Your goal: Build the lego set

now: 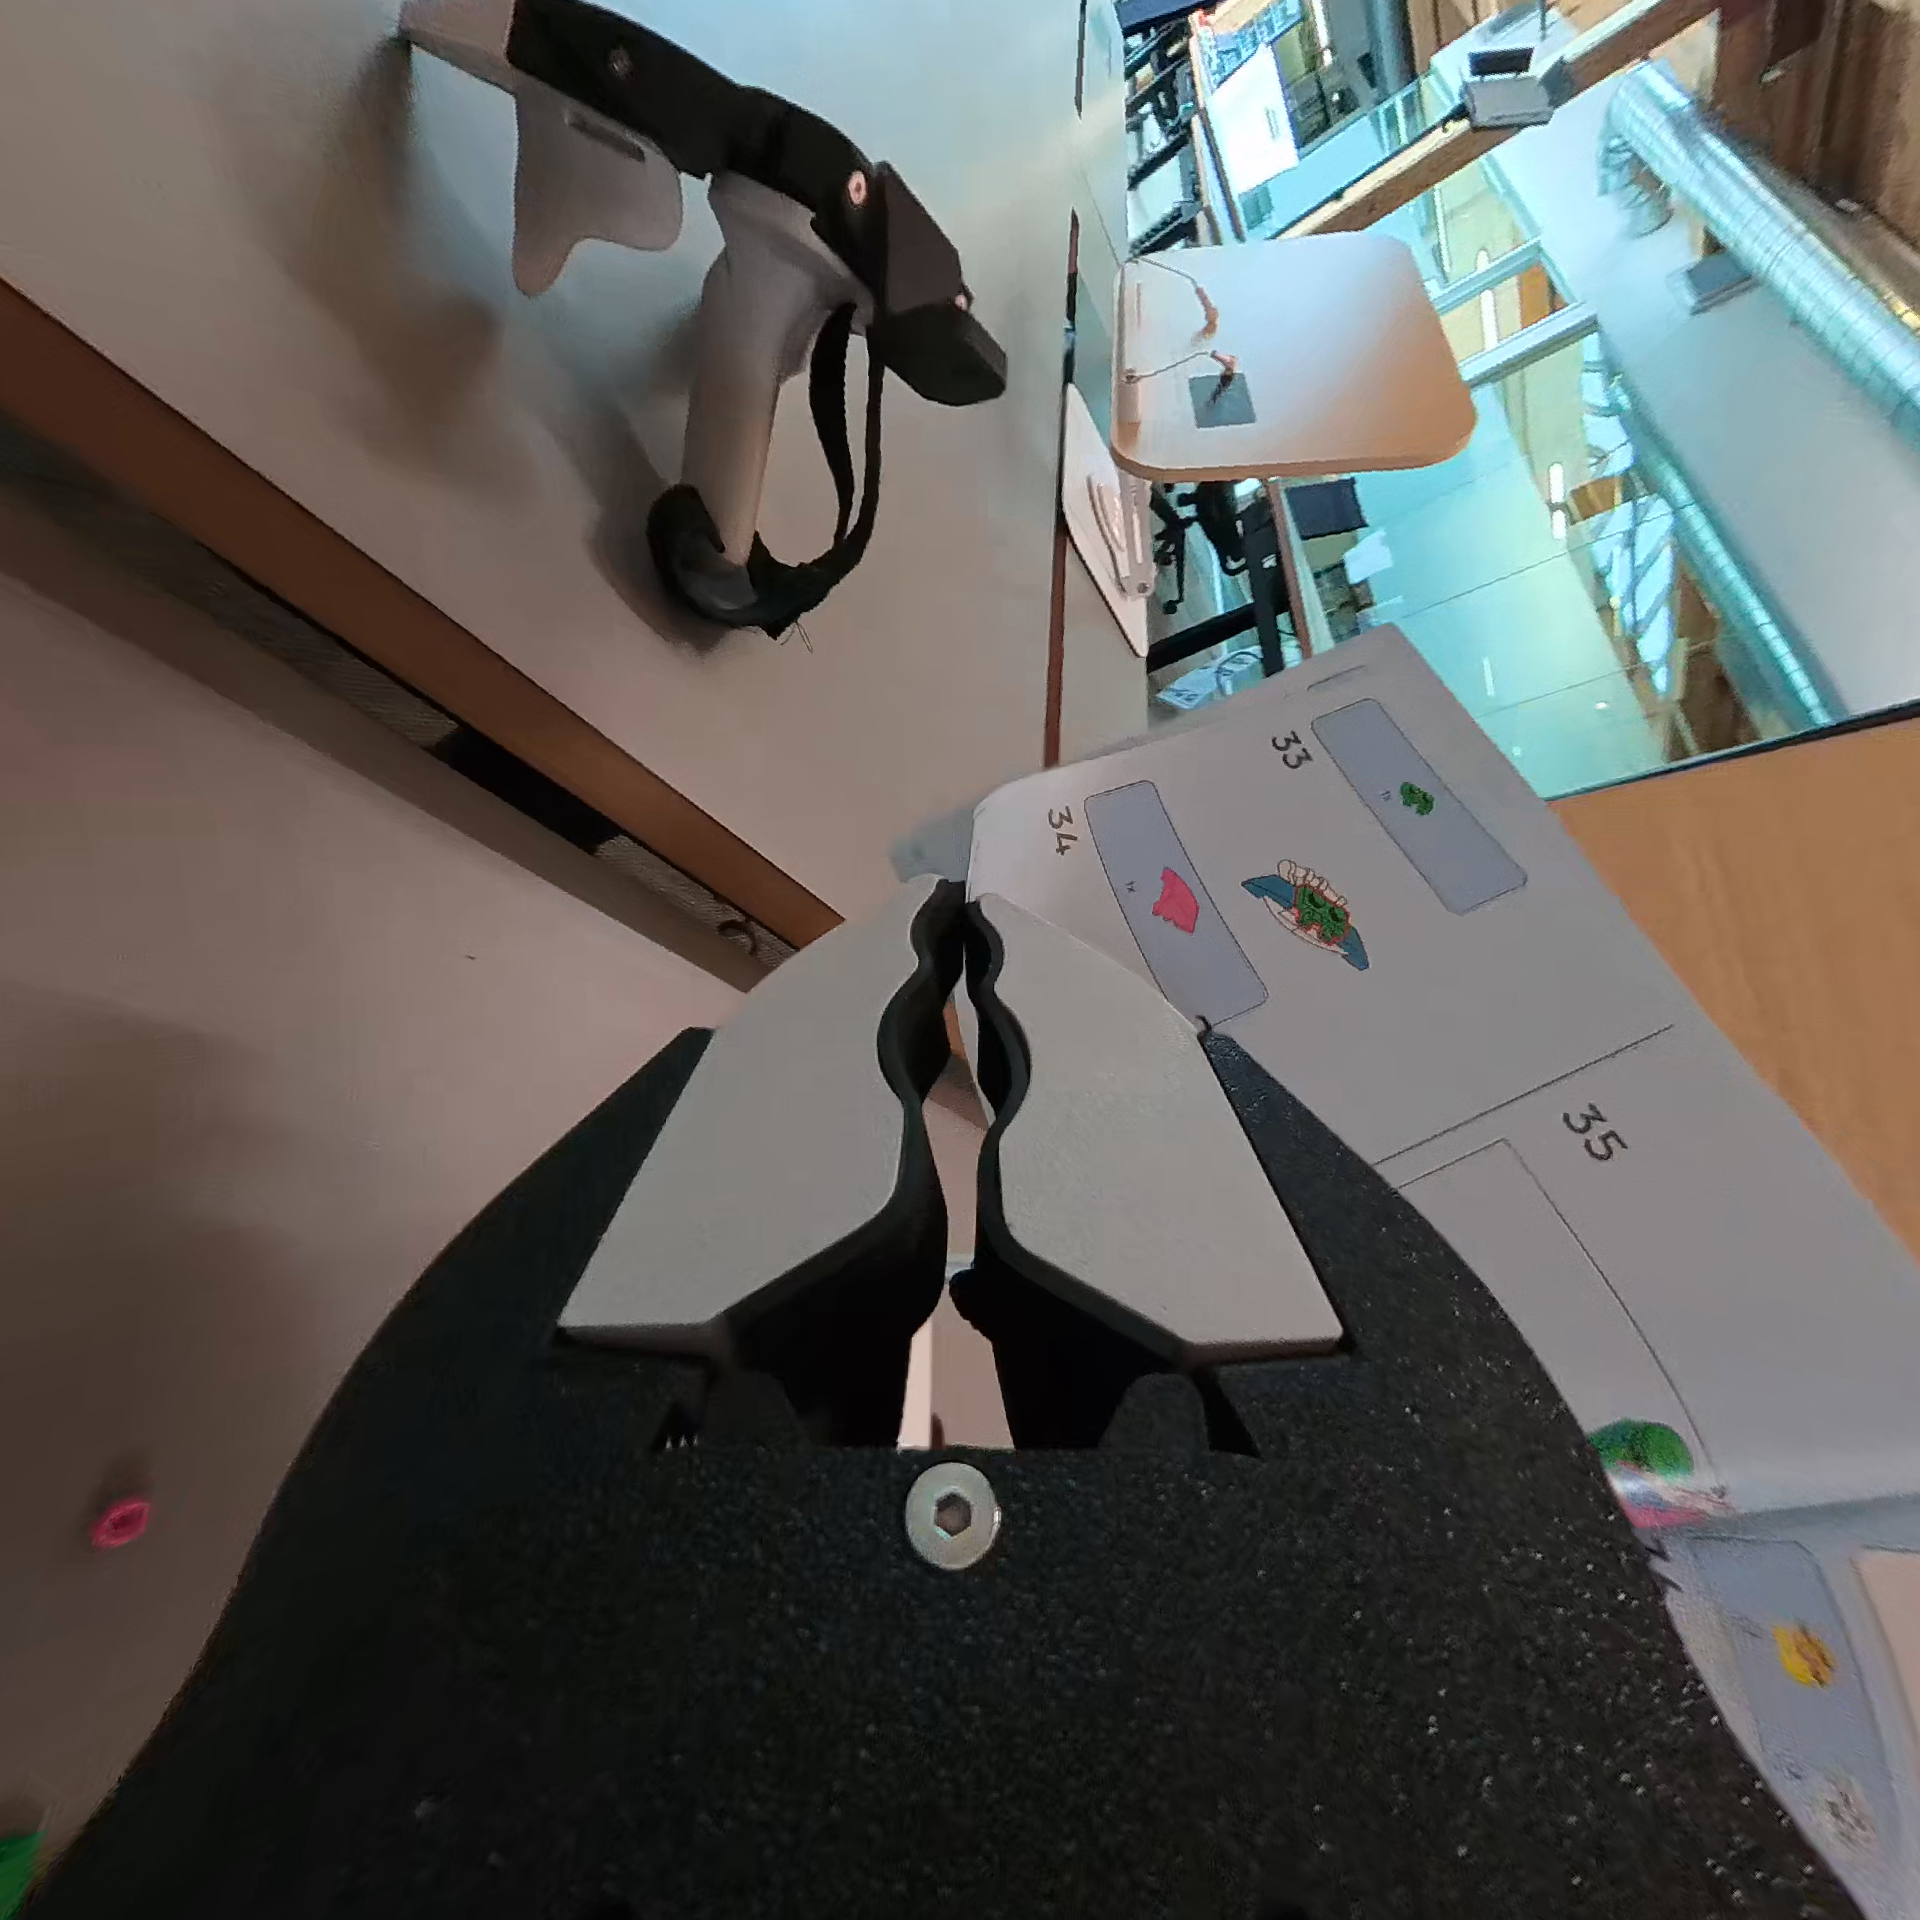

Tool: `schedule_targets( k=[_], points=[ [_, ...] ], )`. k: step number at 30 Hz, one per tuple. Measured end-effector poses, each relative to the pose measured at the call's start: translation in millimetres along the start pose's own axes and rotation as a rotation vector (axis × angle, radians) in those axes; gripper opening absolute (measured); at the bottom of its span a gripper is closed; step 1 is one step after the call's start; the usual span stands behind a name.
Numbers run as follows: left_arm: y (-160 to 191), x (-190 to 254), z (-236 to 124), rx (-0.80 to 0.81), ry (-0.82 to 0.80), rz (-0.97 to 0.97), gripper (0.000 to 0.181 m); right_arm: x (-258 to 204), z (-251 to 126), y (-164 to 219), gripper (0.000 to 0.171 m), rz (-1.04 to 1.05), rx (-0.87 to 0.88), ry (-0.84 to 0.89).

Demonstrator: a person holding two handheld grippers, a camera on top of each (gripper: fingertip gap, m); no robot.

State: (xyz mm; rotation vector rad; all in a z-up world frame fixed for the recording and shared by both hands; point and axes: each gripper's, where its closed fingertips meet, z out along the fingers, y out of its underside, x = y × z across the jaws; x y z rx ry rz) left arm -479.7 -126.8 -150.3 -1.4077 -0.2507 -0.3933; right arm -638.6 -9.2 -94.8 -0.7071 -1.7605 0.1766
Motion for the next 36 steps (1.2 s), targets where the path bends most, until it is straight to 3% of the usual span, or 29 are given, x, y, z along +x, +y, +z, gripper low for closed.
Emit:
schedule_targets(
  k=[14, 20, 26, 31, 36],
  points=[
    [1, 0, 0, -0.002, 0.0, 0.001, 0.0, 3, -4, -1, 0.0, 0.137, 0.055, -0.04],
    [0, -1, 0, 0.002, 0.0, -0.008, 0.0, 42, -55, -11, 0.0, 0.26, 0.253, 0.267],
    [0, 0, 0, 0.004, 0.002, -0.015, 0.0, 63, -134, 17, 0.0, 0.495, 0.385, 0.573],
    [1, 1, 0, 0.001, 0.001, -0.009, 0.0, 54, -169, 51, 0.0, 0.632, 0.396, 0.698],
    [2, 2, 0, -0.001, 0.004, -0.003, 0.0, 47, -179, 67, 0.0, 0.689, 0.388, 0.708]
  ],
)
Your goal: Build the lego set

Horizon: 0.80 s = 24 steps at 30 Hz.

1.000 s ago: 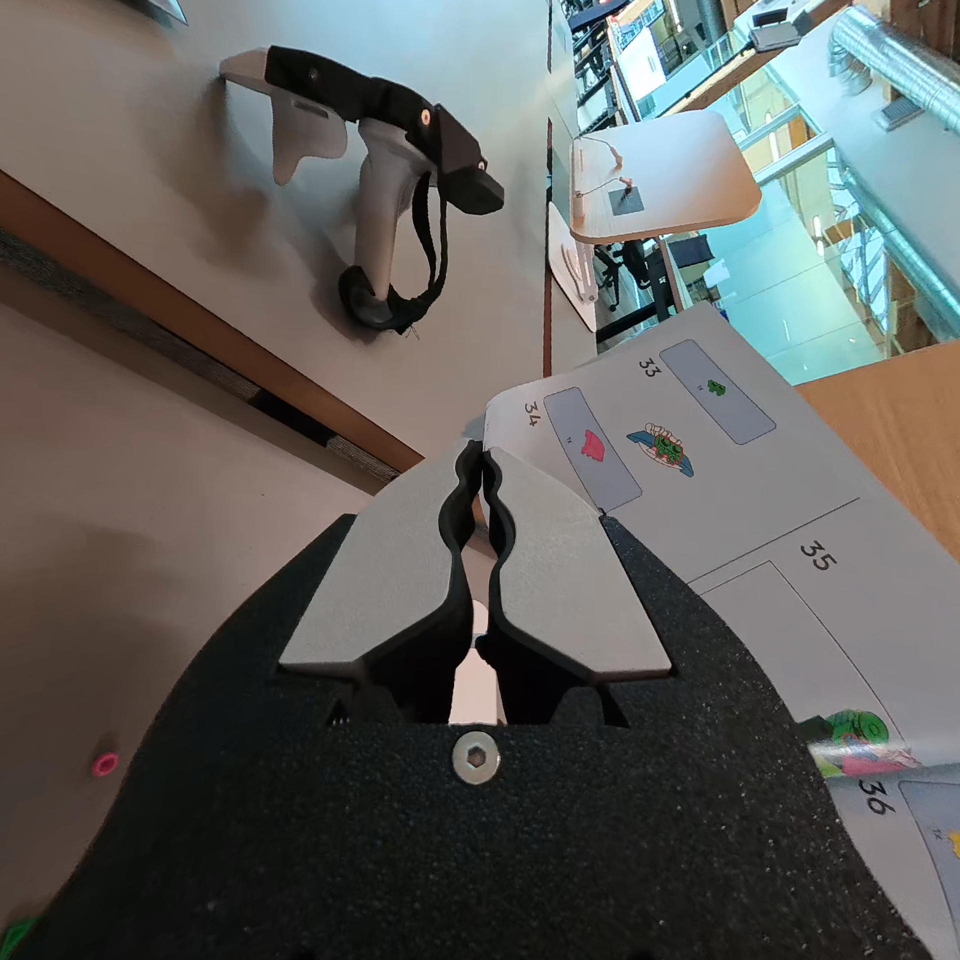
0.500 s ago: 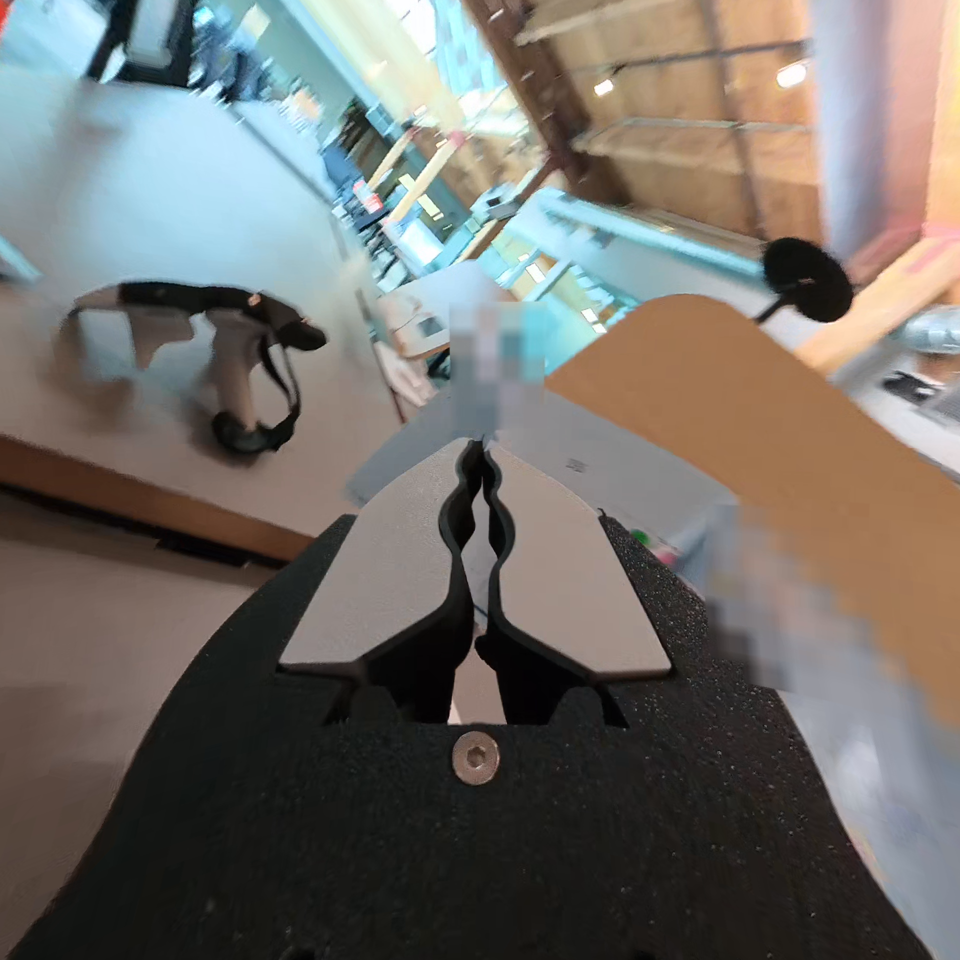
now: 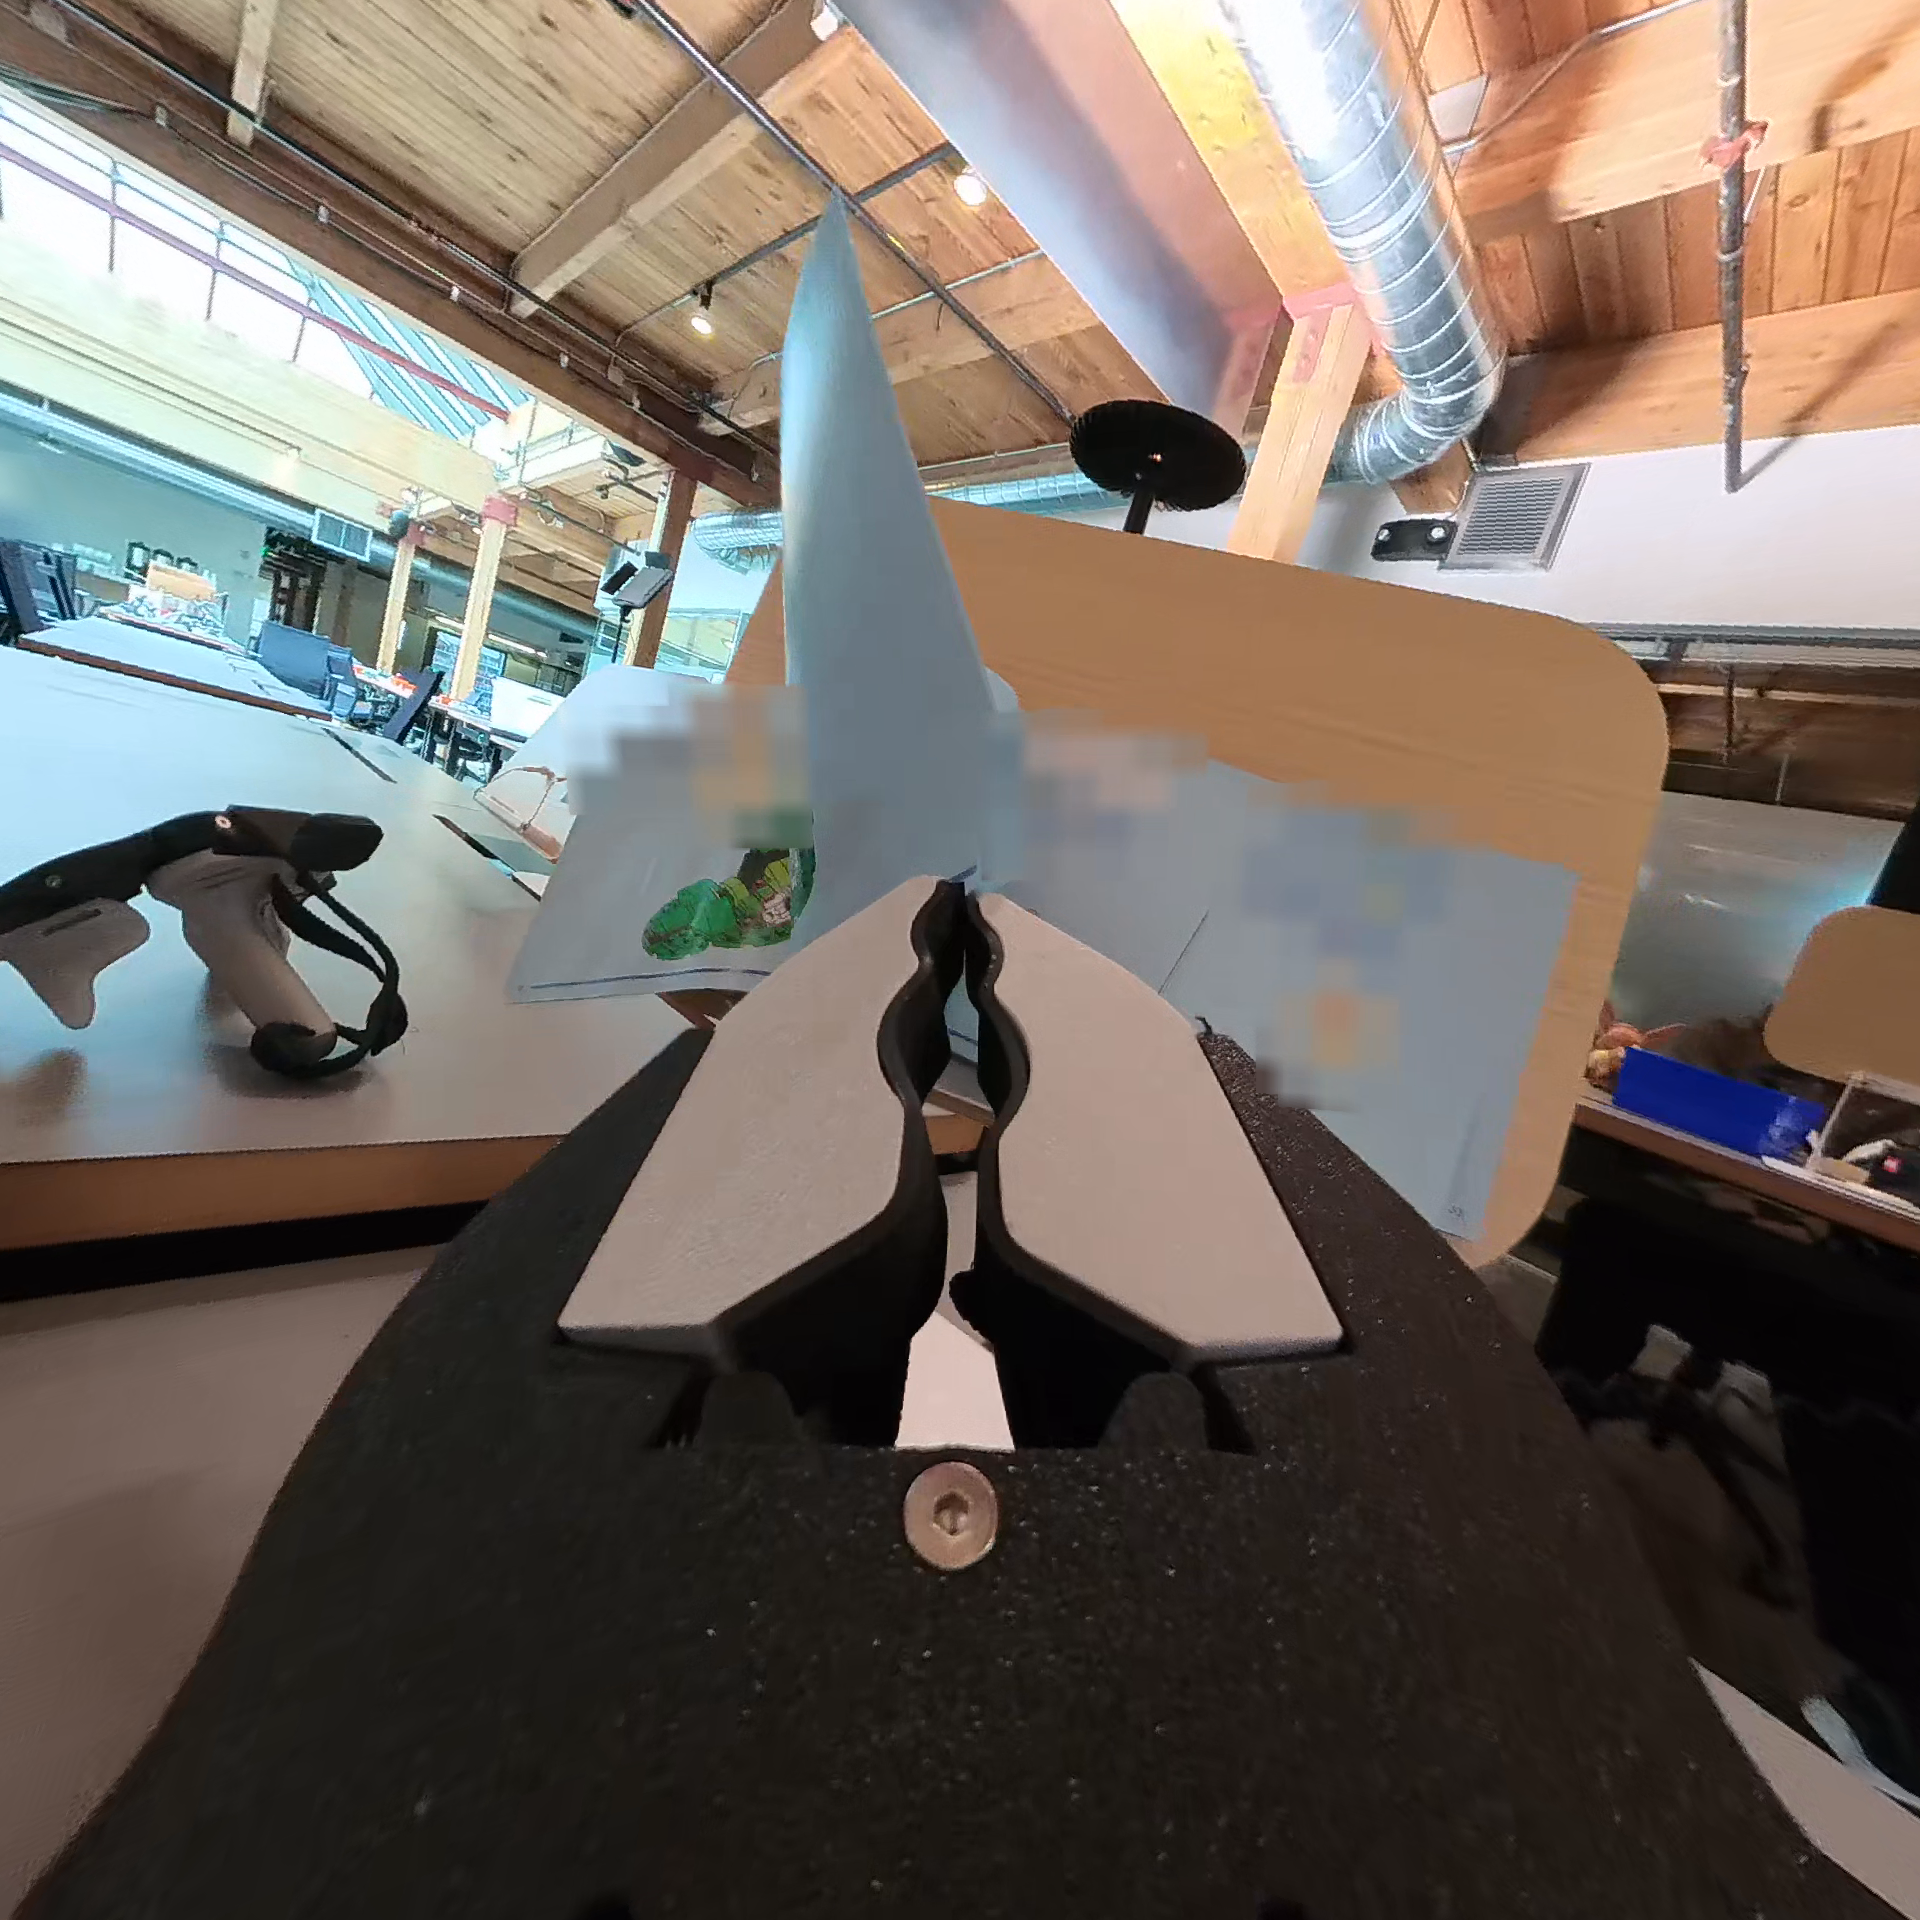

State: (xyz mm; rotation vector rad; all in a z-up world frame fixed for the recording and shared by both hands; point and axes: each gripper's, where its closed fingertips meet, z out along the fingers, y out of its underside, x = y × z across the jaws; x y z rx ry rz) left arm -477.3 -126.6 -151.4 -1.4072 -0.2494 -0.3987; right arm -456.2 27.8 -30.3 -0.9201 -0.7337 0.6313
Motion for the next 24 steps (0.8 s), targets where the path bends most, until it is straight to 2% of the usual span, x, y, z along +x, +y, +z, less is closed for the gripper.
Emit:
schedule_targets(
  k=[3, 8, 12, 14, 18, 21, 24],
  points=[
    [-3, 3, -1, 0.012, 0.018, 0.019, 0.006, 1, -2, 1, 0.0, -0.012, -0.006, -0.013],
    [-6, 6, -3, 0.021, 0.031, 0.09, 0.042, 0, 2, -1, 0.0, -0.032, -0.011, -0.058],
    [-20, 10, 2, 0.073, 0.057, 0.121, 0.055, -6, 8, -1, 0.0, -0.026, -0.037, -0.133],
    [-35, 17, 15, 0.076, 0.104, 0.192, 0.063, -10, 10, -2, 0.0, -0.051, -0.045, -0.171],
    [-90, 26, 56, 0.151, 0.227, 0.254, 0.081, -21, 8, 0, 0.0, -0.107, -0.07, -0.258],
    [-118, 14, 94, 0.154, 0.333, 0.111, 0.087, -32, 6, 7, 0.0, -0.155, -0.105, -0.331],
    [-127, 0, 125, 0.113, 0.449, -0.091, 0.079, -47, 5, 14, 0.002, -0.171, -0.139, -0.451]
  ],
)
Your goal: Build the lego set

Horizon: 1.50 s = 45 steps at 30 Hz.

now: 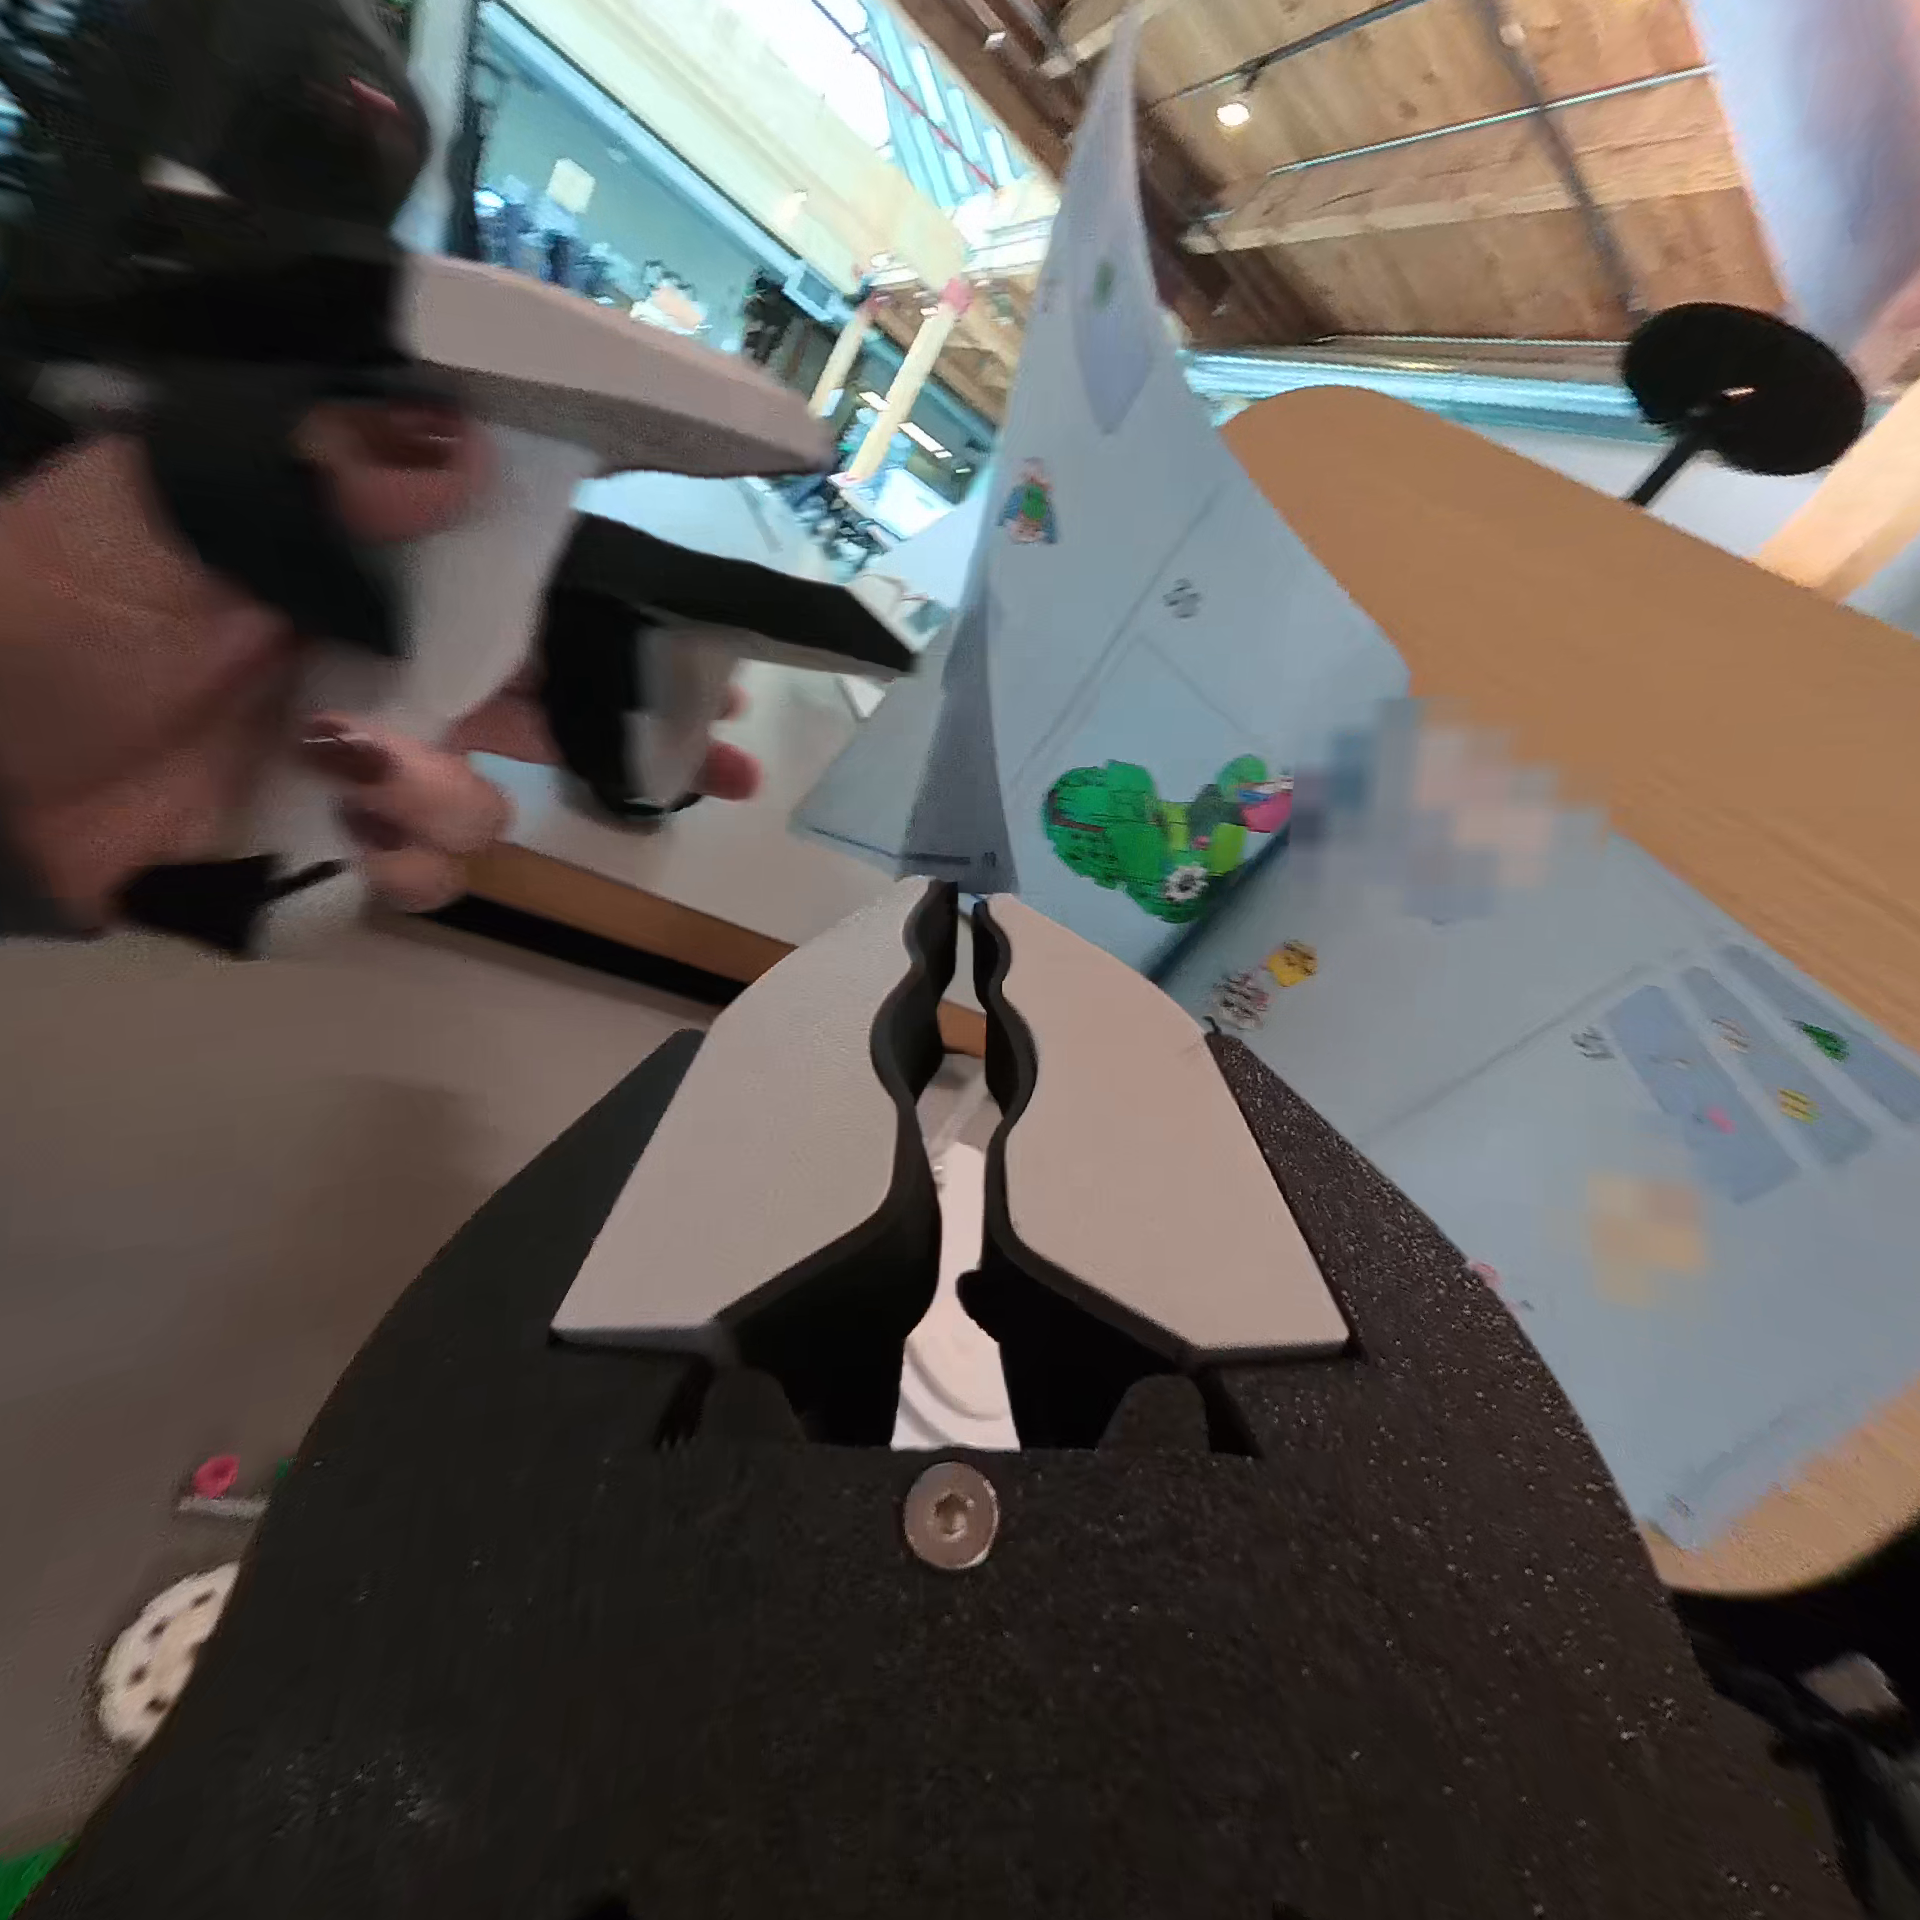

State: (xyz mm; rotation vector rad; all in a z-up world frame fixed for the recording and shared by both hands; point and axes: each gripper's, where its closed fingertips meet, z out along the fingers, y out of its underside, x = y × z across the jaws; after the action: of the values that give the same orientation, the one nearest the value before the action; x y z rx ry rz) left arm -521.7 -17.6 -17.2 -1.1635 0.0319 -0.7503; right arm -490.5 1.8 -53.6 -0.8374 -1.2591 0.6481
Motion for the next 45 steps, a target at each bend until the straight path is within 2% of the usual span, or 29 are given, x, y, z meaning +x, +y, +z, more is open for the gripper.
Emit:
schedule_targets(
  k=[2, 4, 9, 12, 15, 20, 24, 28, 33, 37, 45],
  points=[
    [0, -5, 8, -0.006, 0.086, -0.094, 0.067, -13, 2, 2, 0.009, 0.032, -0.017, -0.118],
    [4, -12, 9, -0.008, 0.098, -0.128, 0.057, -19, 1, 3, 0.018, 0.075, -0.035, -0.202],
    [23, -20, 0, -0.014, 0.105, -0.085, 0.021, -11, -8, 4, 0.022, 0.085, -0.045, -0.256],
    [29, -16, 1, -0.046, 0.156, -0.124, 0.022, -14, -12, -3, 0.023, 0.184, -0.017, -0.345],
    [39, -1, 3, -0.098, 0.236, -0.074, 0.024, -12, -14, -9, 0.028, 0.3, 0.011, -0.395],
    [63, 35, 4, -0.245, 0.418, 0.018, 0.022, -16, -25, -13, 0.046, 0.398, 0.047, -0.483],
    [69, 22, 16, -0.269, 0.275, 0.124, 0.04, -14, -27, -4, 0.046, 0.377, 0.034, -0.438],
    [74, 4, 23, -0.28, 0.151, 0.171, 0.037, -3, -19, 13, 0.045, 0.379, -0.016, -0.377],
    [78, -6, 22, -0.259, 0.134, 0.097, 0.046, -1, -15, 28, 0.043, 0.375, -0.071, -0.37],
    [75, -8, 24, -0.227, 0.109, 0.101, 0.05, 5, -18, 36, 0.04, 0.173, -0.112, -0.262],
    [73, -7, 29, -0.201, 0.08, 0.118, 0.057, 56, -36, 34, 0.034, -0.411, -0.198, 0.261]
  ],
)
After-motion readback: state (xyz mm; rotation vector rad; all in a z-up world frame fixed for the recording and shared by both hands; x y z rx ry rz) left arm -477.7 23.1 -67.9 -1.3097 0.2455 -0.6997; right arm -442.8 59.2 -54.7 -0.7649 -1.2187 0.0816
